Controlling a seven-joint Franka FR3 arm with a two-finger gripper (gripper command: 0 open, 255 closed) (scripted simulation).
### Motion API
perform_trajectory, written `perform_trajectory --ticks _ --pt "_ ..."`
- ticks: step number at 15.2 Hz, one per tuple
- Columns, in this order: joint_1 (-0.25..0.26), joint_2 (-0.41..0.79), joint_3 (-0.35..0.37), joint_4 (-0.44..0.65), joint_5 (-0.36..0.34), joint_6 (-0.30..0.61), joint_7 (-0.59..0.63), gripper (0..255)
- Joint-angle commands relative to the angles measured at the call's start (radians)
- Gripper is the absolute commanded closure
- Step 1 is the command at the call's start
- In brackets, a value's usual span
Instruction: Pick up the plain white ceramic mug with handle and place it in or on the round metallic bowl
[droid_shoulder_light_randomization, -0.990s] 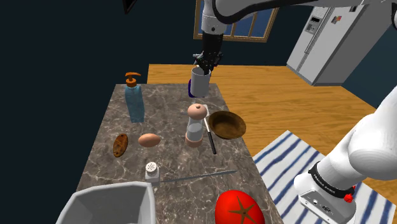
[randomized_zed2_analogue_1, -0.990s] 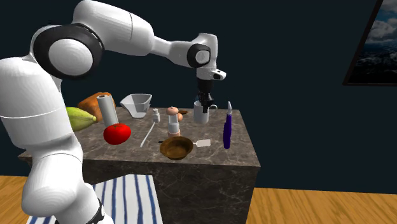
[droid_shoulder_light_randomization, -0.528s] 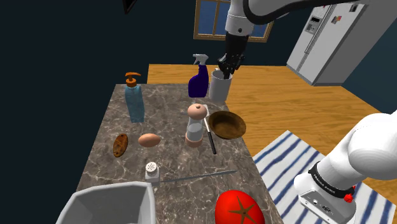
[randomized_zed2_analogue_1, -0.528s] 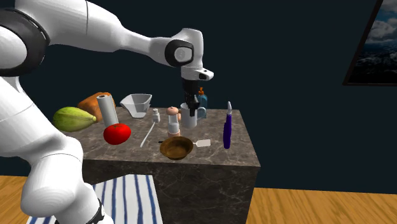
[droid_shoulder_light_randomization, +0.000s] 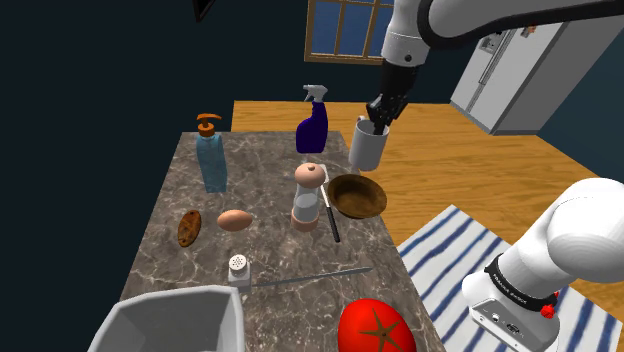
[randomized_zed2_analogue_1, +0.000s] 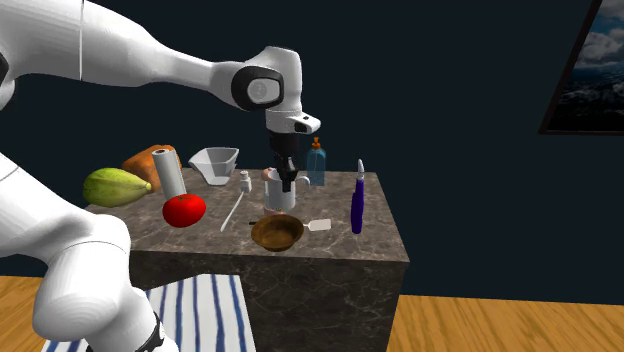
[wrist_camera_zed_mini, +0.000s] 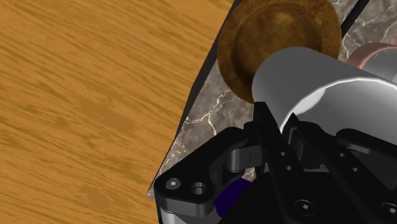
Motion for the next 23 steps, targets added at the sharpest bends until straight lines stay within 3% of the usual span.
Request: perform_trajectory --ticks 1,16,23 --pt "0.001 0.000 0.002 -0.027 0.002 0.027 0.000 255" --pt "0.002 0.065 0.015 -0.177 0.003 0.242 0.002 255" --pt "0.002 0.065 0.015 -0.177 0.003 0.242 0.002 255"
